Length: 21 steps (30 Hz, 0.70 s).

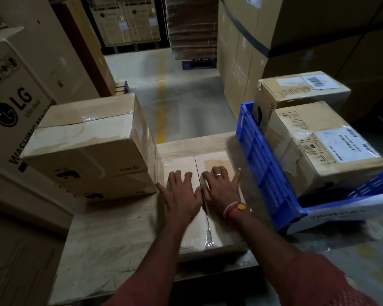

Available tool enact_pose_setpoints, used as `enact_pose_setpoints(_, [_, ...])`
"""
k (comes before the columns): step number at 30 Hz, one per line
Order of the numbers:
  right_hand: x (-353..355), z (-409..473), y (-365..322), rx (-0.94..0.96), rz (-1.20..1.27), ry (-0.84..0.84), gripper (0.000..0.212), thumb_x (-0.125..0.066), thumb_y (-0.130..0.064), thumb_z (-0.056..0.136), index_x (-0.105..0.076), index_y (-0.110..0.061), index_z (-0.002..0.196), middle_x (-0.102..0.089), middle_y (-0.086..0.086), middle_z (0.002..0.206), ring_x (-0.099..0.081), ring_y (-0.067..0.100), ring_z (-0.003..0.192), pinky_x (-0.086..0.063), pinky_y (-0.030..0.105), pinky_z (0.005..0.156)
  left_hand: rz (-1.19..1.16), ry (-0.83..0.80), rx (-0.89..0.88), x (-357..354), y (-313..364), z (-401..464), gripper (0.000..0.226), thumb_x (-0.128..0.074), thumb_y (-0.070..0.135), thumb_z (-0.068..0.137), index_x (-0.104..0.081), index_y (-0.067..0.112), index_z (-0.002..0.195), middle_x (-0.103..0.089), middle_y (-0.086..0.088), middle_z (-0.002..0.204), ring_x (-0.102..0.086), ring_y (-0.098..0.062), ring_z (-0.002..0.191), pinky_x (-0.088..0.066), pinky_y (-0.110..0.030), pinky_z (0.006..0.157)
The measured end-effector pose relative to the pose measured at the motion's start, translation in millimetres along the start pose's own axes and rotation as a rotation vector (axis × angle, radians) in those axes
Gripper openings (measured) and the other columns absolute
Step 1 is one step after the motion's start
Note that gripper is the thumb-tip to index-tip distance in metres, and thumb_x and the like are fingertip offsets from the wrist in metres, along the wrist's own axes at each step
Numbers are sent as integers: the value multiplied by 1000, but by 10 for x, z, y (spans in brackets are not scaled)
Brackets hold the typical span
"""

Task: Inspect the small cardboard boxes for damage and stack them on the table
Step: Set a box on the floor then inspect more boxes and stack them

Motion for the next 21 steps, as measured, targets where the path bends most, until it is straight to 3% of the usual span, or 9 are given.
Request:
enact_pose_setpoints(2, [-75,129,-9,10,3,-37,56,-28,-46,105,-18,-41,160,-8,5,173,1,28,159,7,81,110,-23,-51,-15,-147,14,96,68,-29,52,92,-20,38,158,-9,-5,169,-1,-25,156,-3,-76,113])
enact_pose_setpoints(4, [-171,172,10,11,-27,-50,59,-17,-47,105,-1,-44,162,5,1,173,13,29,158,9,81,110,12,-53,-54,-259,24,122,69,-23,50,94,-8,41,161,4,-1,171,10,-23,157,0,-76,112])
enact_pose_setpoints(8, [-240,156,32,3,-16,-45,67,-3,-50,96,-8,-44,162,0,-1,173,8,29,159,-2,77,111,43,1,-65,-274,4,93,68,-27,49,94,-12,42,160,-1,0,171,5,-22,157,-5,-74,113])
enact_pose_setpoints(11, [-198,206,85,32,46,-45,60,-20,-51,102,-14,-44,161,-3,-3,173,6,25,159,-10,70,114,-10,-9,-67,-276,8,95,68,-32,50,93,-19,42,159,-5,2,171,4,-19,157,-6,-71,115])
enact_pose_setpoints(14, [-67,104,310,51,446,-26,64,-47,-51,102,-19,-47,159,-3,-8,172,0,17,159,-16,61,122,-196,9,-2,-154,-100,4,71,-47,51,90,-28,38,157,-5,5,171,3,-14,157,-10,-66,119])
enact_pose_setpoints(16, [0,-197,672,-92,837,72,64,-56,-50,100,-25,-51,156,-9,-12,171,-8,14,157,-18,56,125,-292,43,133,-71,-311,-265,74,-54,48,89,-28,38,157,-7,5,171,-6,-17,157,-18,-64,119])
enact_pose_setpoints(18, [-237,-621,903,-301,1104,-12,71,-63,-64,92,-28,-55,153,-22,-11,168,-26,17,152,-28,55,121,-313,45,262,-66,-475,-672,72,-51,52,91,-25,40,157,-15,3,169,-31,-27,149,-34,-58,111])
enact_pose_setpoints(20, [-520,-930,867,-445,1315,-169,97,-68,-85,70,-35,-47,153,-39,-4,161,-46,18,140,-39,53,115,-367,26,307,-86,-500,-990,70,-44,59,93,-23,42,158,-31,-2,162,-60,-35,122,-52,-48,91])
enact_pose_setpoints(21, [-570,-1005,813,-475,1388,-200,106,-70,-88,65,-39,-38,153,-43,-1,159,-49,18,138,-40,50,116,-365,41,310,-79,-497,-1049,69,-46,59,94,-23,42,158,-39,-4,156,-66,-36,110,-54,-44,84])
Point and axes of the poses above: each hand's wrist, its own z-axis towards the middle knuckle, its own x-axis out of the back of the hand, y = z × x, the point moved 10 cm from there along z, towards the middle knuckle
